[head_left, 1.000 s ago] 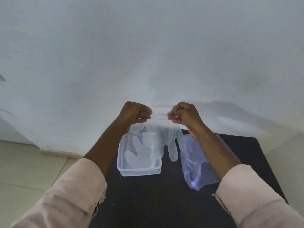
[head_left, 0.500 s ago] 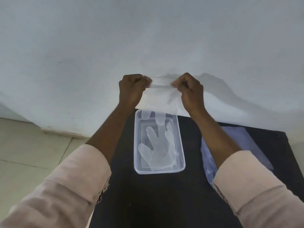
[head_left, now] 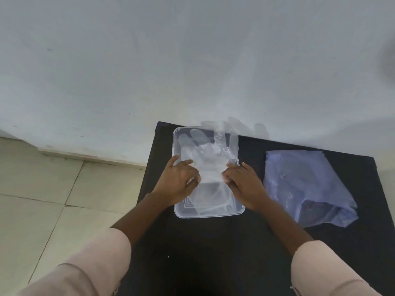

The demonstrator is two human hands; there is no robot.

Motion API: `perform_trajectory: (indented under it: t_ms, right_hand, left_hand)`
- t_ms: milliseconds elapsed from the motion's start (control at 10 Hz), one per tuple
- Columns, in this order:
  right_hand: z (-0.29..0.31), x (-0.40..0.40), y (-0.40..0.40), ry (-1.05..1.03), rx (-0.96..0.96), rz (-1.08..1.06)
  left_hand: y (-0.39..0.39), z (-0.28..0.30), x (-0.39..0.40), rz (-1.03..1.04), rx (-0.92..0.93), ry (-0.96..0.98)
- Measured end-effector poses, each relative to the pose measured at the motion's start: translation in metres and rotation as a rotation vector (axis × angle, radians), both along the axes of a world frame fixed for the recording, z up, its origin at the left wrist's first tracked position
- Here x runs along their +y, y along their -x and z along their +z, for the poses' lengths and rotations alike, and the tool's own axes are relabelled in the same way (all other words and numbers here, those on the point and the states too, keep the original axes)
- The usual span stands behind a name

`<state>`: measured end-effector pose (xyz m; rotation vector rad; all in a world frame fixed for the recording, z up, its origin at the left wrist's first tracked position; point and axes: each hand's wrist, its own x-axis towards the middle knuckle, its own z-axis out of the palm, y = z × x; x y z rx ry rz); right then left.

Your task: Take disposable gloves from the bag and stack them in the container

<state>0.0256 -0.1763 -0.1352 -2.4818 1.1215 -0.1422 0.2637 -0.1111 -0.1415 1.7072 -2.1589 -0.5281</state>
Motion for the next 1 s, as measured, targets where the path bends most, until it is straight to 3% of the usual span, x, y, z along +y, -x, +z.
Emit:
perform_trajectory:
  t_ms: [200,400,600,700,800,900,1000]
  right_hand:
    - [-0.002,-0.004,0.011,0.02,0.28,0.204]
    - [0.012,-0.011,0.007,-0.145,0.525,0.333]
    - [0.036,-0.016,-0.007,-0.197,0.777,0.41]
    - [0.052,-0.011,-0.007,-0.099,0.763,0.44]
    - [0.091,-0.002,0.003,0.038,0.531,0.362]
    - [0.127,-0.003,0.014,-0.094,0.236,0.209]
    - [0.182,-0.001,0.038,-0.263,-0.226,0.022]
  left_hand:
    - [-0.003,-0.004,0.004,-0.191,-0.29,-0.14]
    - [-0.005,0.004,0.0,-0.346,-0.475,-0.339]
    - [0.007,0.014,0.002,-0.295,-0.474,-0.508]
    - [0.014,0.029,0.007,-0.24,-0.418,-0.474]
    - [0.03,0.071,0.021,-0.042,-0.128,-0.35]
    - [0.042,0.114,0.023,0.115,0.194,-0.308]
    - [0.066,0.188,0.024,0.213,0.449,-0.147]
